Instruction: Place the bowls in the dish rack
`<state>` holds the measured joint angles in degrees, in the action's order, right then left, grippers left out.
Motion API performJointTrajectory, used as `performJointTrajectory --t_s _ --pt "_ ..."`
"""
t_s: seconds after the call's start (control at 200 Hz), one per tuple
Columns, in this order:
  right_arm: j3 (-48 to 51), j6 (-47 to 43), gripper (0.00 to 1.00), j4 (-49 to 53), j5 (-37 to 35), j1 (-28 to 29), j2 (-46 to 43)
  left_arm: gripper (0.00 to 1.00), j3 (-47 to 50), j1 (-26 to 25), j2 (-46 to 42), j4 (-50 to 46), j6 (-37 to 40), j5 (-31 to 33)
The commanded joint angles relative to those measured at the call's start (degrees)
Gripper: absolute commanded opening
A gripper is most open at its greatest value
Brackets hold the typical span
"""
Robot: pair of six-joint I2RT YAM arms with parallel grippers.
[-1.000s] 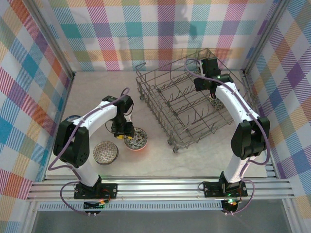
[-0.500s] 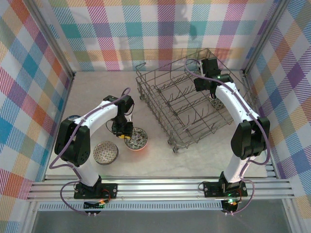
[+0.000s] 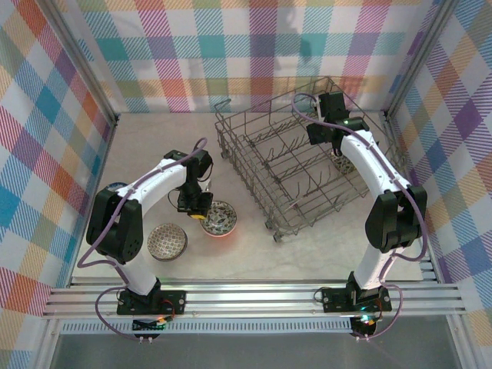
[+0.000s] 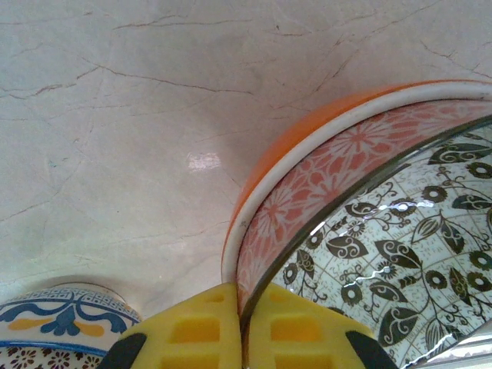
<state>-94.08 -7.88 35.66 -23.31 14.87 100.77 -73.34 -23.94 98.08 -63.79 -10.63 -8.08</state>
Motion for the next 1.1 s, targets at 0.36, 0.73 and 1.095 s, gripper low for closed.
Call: performJointTrajectory --t_s 0.36,0.73,1.095 --pt "-1.3 1.2 0.79 0.4 1.0 0.8 -0.5 0.01 -2.0 0.4 -3.8 -1.7 1.0 0.7" --pt "-3.6 1.3 0.79 1.2 2.8 1.0 0.4 0.0 -6.4 2.5 -7.0 -4.5 2.6 -1.5" --pt "-18.0 5.1 0.78 12.6 17.8 1.0 4.3 0.0 -24.4 7.7 -9.7 -3.2 2.0 2.8"
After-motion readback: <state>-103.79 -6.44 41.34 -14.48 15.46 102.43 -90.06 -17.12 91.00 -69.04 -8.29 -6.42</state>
